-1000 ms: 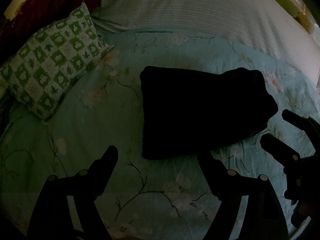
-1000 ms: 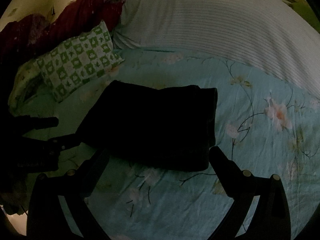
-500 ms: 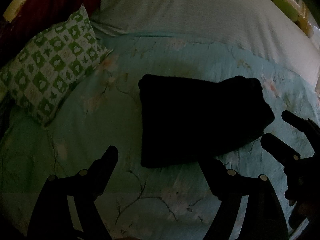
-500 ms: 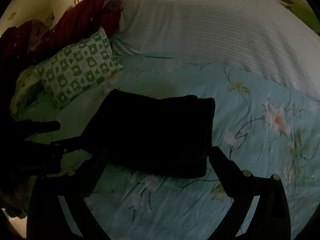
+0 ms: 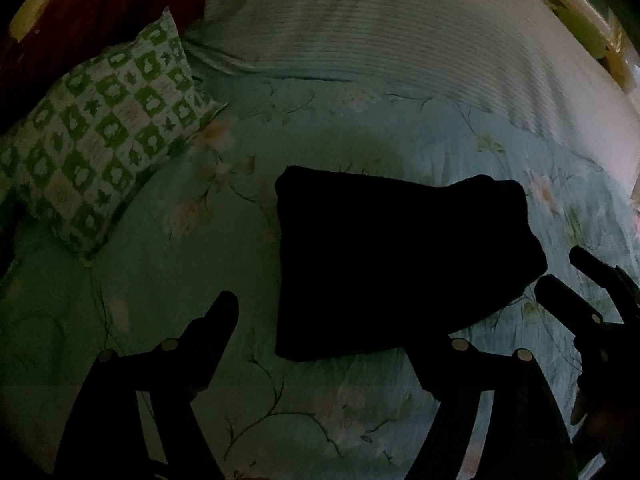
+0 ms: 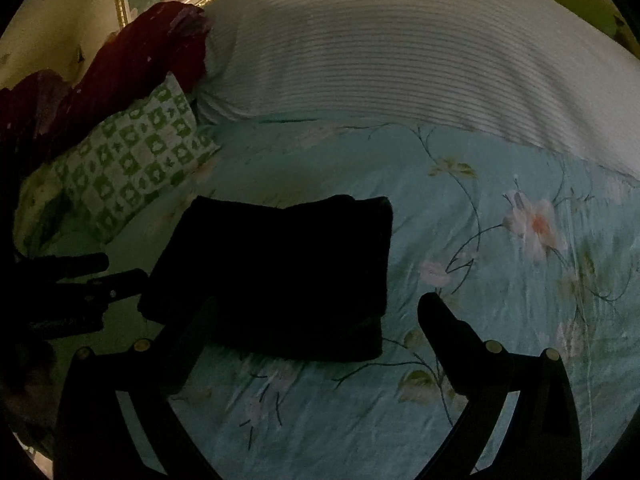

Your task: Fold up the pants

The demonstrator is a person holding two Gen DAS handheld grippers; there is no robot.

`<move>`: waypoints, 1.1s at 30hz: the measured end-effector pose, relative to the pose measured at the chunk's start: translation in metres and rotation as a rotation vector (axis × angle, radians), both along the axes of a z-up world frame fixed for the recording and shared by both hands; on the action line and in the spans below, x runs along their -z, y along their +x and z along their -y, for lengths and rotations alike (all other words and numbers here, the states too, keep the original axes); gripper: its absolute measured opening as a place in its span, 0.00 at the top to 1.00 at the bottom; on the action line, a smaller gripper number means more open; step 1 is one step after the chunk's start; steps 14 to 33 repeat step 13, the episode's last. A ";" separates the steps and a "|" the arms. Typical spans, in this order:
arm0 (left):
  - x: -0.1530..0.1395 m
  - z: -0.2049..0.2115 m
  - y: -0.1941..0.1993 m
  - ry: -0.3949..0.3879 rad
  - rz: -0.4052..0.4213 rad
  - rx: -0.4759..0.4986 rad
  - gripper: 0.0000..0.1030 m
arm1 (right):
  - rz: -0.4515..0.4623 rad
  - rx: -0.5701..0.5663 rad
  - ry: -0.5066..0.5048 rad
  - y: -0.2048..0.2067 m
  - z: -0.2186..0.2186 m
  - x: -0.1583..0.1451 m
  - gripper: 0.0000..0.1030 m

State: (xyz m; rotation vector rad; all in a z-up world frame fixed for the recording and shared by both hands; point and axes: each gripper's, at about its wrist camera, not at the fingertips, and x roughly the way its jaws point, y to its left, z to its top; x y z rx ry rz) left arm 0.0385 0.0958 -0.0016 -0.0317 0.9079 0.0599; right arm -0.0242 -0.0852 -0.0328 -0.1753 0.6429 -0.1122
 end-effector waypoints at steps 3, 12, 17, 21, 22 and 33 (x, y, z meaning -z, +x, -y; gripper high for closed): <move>-0.001 0.004 0.003 0.014 -0.008 0.001 0.23 | -0.003 -0.001 -0.005 0.002 0.002 -0.002 0.03; -0.004 0.010 0.010 0.046 -0.034 -0.015 0.23 | 0.001 -0.002 0.047 0.002 0.006 -0.009 0.03; -0.004 0.012 0.010 0.054 -0.035 -0.016 0.23 | 0.004 -0.004 0.050 0.002 0.006 -0.009 0.03; -0.004 0.012 0.010 0.054 -0.035 -0.016 0.23 | 0.004 -0.004 0.050 0.002 0.006 -0.009 0.03; -0.004 0.012 0.010 0.054 -0.035 -0.016 0.23 | 0.004 -0.004 0.050 0.002 0.006 -0.009 0.03; -0.004 0.012 0.010 0.054 -0.035 -0.016 0.23 | 0.004 -0.004 0.050 0.002 0.006 -0.009 0.03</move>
